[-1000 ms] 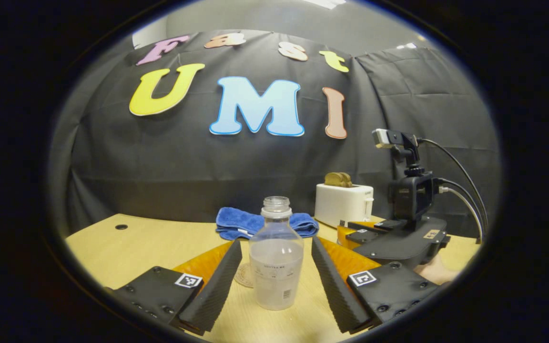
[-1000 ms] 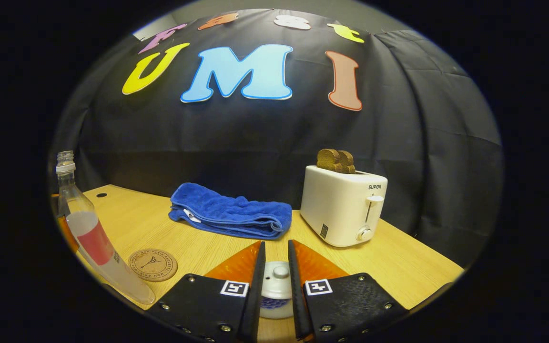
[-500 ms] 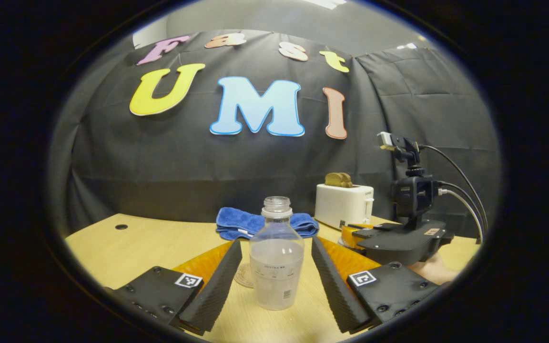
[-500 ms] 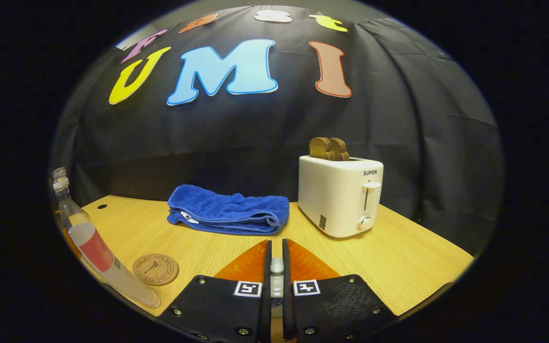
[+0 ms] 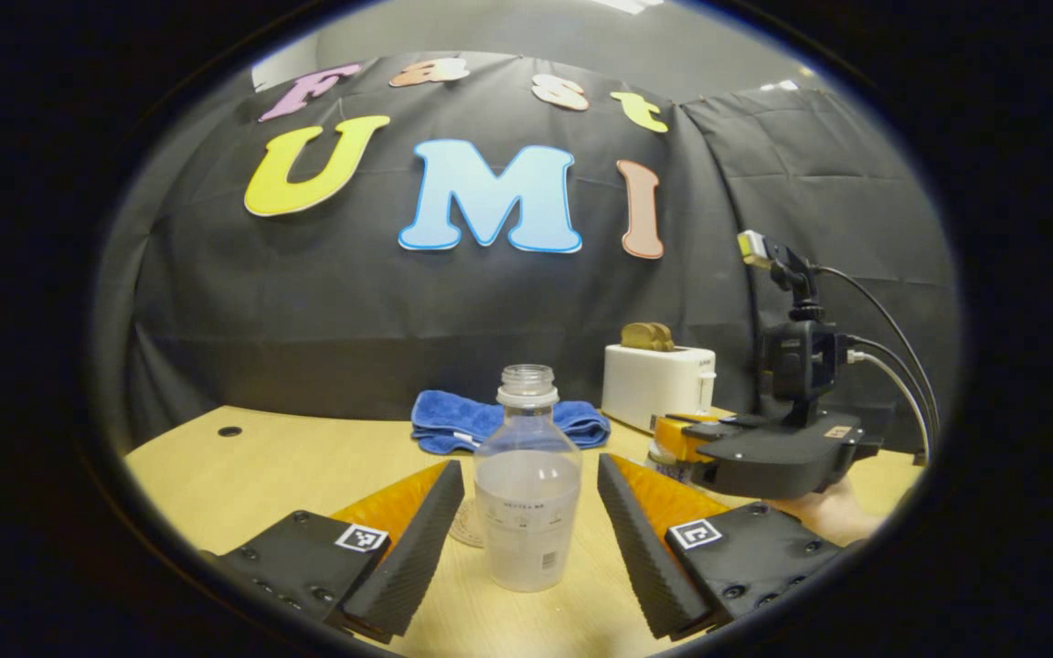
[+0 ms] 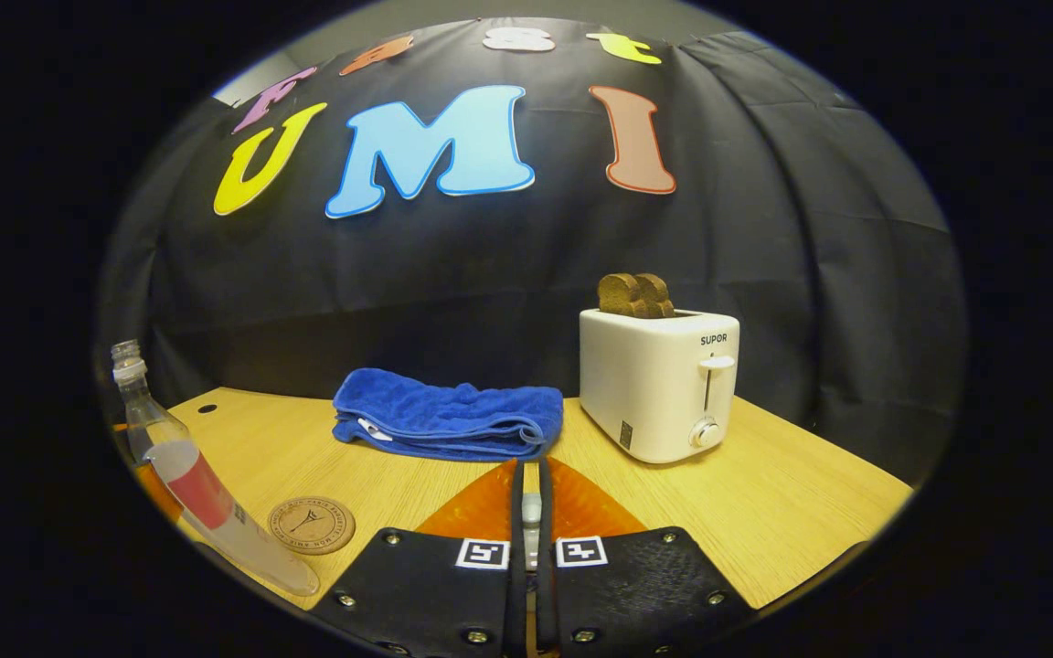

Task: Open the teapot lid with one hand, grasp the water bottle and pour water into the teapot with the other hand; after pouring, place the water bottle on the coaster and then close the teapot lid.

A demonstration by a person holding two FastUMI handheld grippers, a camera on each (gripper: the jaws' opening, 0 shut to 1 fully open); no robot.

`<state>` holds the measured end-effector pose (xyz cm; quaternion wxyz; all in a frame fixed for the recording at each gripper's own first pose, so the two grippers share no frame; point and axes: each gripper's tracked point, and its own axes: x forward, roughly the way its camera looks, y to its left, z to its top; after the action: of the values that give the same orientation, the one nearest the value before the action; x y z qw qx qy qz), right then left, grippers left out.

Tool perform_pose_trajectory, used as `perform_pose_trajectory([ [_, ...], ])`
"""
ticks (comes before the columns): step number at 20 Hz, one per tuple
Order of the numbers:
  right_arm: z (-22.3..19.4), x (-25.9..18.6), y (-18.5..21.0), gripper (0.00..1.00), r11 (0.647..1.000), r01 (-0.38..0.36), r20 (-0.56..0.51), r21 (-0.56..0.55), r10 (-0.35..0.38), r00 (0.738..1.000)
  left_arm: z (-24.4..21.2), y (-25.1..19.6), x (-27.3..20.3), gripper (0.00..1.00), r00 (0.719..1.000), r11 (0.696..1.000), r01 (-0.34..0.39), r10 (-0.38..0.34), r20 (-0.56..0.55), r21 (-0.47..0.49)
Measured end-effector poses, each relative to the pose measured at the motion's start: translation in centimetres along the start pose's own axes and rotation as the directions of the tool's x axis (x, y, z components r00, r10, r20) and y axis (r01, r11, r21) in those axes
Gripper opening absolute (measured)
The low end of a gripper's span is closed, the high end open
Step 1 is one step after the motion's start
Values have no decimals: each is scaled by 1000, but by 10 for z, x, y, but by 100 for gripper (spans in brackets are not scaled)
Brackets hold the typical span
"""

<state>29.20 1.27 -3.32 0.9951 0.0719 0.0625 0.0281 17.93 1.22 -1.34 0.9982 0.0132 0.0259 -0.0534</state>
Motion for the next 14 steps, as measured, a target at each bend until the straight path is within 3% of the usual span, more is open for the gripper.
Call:
perform_pose_trajectory([
  [6,20,-11,-15,4,999,47,52,-20,-46,998,-14,-2,5,97,999,1000,8,-8,-39,7],
  [14,24,-30,-74,4,991,134,49,-14,-133,990,-58,5,22,97,988,999,-10,15,-152,36],
])
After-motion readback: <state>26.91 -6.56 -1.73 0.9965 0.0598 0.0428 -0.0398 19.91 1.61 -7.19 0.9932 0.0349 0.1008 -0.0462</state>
